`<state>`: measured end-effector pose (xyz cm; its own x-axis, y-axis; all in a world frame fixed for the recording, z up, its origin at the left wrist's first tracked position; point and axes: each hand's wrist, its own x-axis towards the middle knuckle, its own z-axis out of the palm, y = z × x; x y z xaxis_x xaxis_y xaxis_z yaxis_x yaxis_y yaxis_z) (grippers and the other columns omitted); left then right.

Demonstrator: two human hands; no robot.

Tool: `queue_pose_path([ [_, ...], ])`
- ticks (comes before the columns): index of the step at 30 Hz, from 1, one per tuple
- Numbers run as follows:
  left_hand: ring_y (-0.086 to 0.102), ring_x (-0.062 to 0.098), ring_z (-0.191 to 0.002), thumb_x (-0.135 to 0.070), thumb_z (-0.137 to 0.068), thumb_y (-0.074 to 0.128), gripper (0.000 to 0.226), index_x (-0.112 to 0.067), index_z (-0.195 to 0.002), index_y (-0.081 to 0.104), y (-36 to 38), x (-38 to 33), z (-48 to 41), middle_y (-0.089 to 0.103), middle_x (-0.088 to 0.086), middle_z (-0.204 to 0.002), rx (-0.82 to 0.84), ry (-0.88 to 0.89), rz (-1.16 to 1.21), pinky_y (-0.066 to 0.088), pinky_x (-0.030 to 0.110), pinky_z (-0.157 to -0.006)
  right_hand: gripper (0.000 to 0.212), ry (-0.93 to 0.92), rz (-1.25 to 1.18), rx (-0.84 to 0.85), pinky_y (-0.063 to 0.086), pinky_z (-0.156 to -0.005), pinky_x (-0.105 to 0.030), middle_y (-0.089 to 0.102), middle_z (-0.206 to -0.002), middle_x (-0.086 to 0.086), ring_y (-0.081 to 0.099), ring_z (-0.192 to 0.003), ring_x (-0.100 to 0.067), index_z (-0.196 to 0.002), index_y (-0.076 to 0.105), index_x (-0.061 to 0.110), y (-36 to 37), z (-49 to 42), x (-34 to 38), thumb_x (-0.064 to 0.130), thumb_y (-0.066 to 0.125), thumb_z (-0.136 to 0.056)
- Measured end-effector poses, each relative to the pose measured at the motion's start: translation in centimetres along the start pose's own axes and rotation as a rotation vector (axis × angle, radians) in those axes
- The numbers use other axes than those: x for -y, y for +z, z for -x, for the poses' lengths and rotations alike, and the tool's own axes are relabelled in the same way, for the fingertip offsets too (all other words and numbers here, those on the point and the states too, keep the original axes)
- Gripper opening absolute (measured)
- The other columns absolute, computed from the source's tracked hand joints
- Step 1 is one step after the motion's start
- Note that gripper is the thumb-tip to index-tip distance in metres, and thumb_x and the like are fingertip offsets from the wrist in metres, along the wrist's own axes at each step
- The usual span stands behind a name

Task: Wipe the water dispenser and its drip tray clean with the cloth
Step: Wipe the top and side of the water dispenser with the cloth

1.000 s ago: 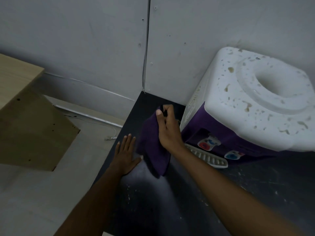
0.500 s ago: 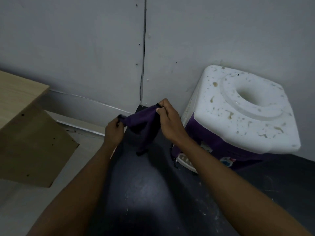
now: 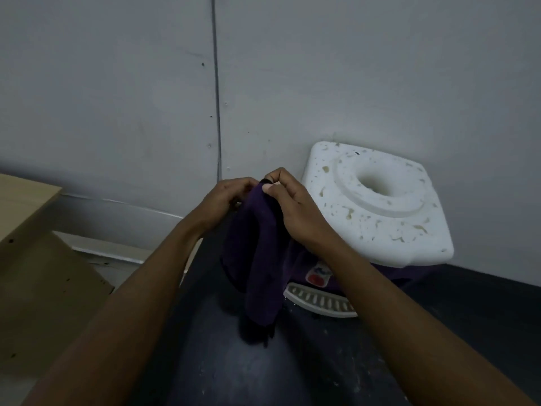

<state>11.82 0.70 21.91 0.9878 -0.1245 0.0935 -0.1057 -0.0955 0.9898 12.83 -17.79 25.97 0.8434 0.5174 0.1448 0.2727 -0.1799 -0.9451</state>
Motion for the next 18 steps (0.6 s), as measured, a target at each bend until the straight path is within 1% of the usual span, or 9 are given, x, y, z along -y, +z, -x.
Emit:
queue_pose_path([
  [3, 0.064, 0.008, -0.072, -0.013, -0.093, 0.045, 0.032, -0.020, -0.086, 0.075, -0.3, -1.7, -0.2, 0.070, -0.003, -0.079, 0.130, 0.017, -0.133, 0.050, 0.016, -0.067, 0.016, -0.011, -0.026, -0.019, 0.044, -0.062, -0.018, 0.058, -0.072, 0.006, 0.051, -0.065, -0.009, -0.093, 0.058, 0.023, -1.5, 1.2, 1.0, 0.026, 0.050, -0.106],
  [6, 0.062, 0.006, -0.070, -0.012, -0.093, 0.055, 0.029, -0.031, -0.079, 0.073, -0.5, -3.6, -0.7, 0.067, -0.006, -0.075, 0.134, 0.056, -0.335, 0.050, 0.016, -0.066, 0.014, -0.044, -0.012, -0.053, 0.043, -0.063, -0.021, 0.059, -0.071, 0.009, 0.050, -0.065, -0.009, -0.091, 0.059, 0.023, -2.9, 2.1, 1.4, 0.027, 0.056, -0.105],
  [7, 0.062, 0.009, -0.071, -0.013, -0.094, 0.061, 0.027, -0.032, -0.079, 0.072, -0.6, -4.0, -0.9, 0.067, -0.005, -0.076, 0.089, 0.088, -0.406, 0.050, 0.018, -0.067, 0.014, -0.059, 0.009, -0.072, 0.043, -0.063, -0.020, 0.059, -0.071, 0.012, 0.050, -0.064, -0.007, -0.091, 0.059, 0.022, -3.4, 2.3, 1.3, 0.027, 0.058, -0.104],
  [9, 0.059, 0.019, -0.067, -0.019, -0.091, 0.072, 0.014, -0.026, -0.079, 0.072, -0.7, -4.9, -1.4, 0.064, 0.004, -0.073, -0.042, 0.149, -0.500, 0.049, 0.031, -0.068, 0.013, -0.079, 0.064, -0.128, 0.045, -0.066, -0.021, 0.060, -0.074, 0.013, 0.050, -0.066, -0.007, -0.090, 0.060, 0.023, -4.6, 2.9, 1.1, 0.028, 0.063, -0.101],
  [11, 0.049, 0.018, -0.057, -0.028, -0.089, 0.075, 0.015, -0.021, -0.076, 0.069, -0.3, -5.7, -1.7, 0.060, 0.011, -0.063, -0.188, 0.191, -0.567, 0.042, 0.031, -0.063, 0.011, -0.093, 0.123, -0.195, 0.047, -0.068, -0.019, 0.063, -0.080, 0.012, 0.051, -0.067, -0.008, -0.089, 0.062, 0.026, -5.6, 3.4, 0.7, 0.030, 0.067, -0.098],
  [14, 0.053, 0.010, -0.050, -0.031, -0.091, 0.070, 0.014, -0.024, -0.079, 0.067, 1.6, -6.6, -2.3, 0.062, -0.001, -0.056, -0.344, 0.171, -0.672, 0.044, 0.029, -0.058, 0.010, -0.111, 0.203, -0.314, 0.049, -0.068, -0.014, 0.066, -0.083, 0.012, 0.057, -0.066, -0.009, -0.087, 0.065, 0.030, -7.0, 3.8, 0.7, 0.032, 0.072, -0.095],
  [15, 0.059, 0.008, -0.050, -0.030, -0.092, 0.068, 0.011, -0.025, -0.082, 0.068, 2.5, -6.9, -2.6, 0.066, -0.004, -0.059, -0.364, 0.144, -0.639, 0.047, 0.028, -0.057, 0.011, -0.111, 0.236, -0.352, 0.050, -0.067, -0.016, 0.067, -0.082, 0.012, 0.059, -0.066, -0.013, -0.086, 0.065, 0.032, -7.5, 3.8, 0.8, 0.034, 0.073, -0.093],
  [16, 0.066, 0.009, -0.053, -0.027, -0.093, 0.067, 0.007, -0.025, -0.087, 0.068, 3.4, -7.1, -2.9, 0.071, -0.003, -0.064, -0.365, 0.102, -0.533, 0.050, 0.027, -0.054, 0.011, -0.100, 0.267, -0.381, 0.052, -0.067, -0.022, 0.067, -0.080, 0.011, 0.060, -0.066, -0.016, -0.085, 0.065, 0.032, -7.9, 3.9, 0.8, 0.035, 0.074, -0.092],
  [18, 0.075, 0.016, -0.067, -0.021, -0.096, 0.065, 0.003, -0.022, -0.097, 0.068, 5.4, -7.5, -3.6, 0.077, 0.001, -0.077, -0.335, 0.016, -0.195, 0.054, 0.027, -0.052, 0.014, -0.077, 0.333, -0.430, 0.054, -0.064, -0.034, 0.065, -0.074, 0.010, 0.058, -0.061, -0.013, -0.083, 0.065, 0.033, -8.9, 4.0, 0.8, 0.040, 0.075, -0.089],
])
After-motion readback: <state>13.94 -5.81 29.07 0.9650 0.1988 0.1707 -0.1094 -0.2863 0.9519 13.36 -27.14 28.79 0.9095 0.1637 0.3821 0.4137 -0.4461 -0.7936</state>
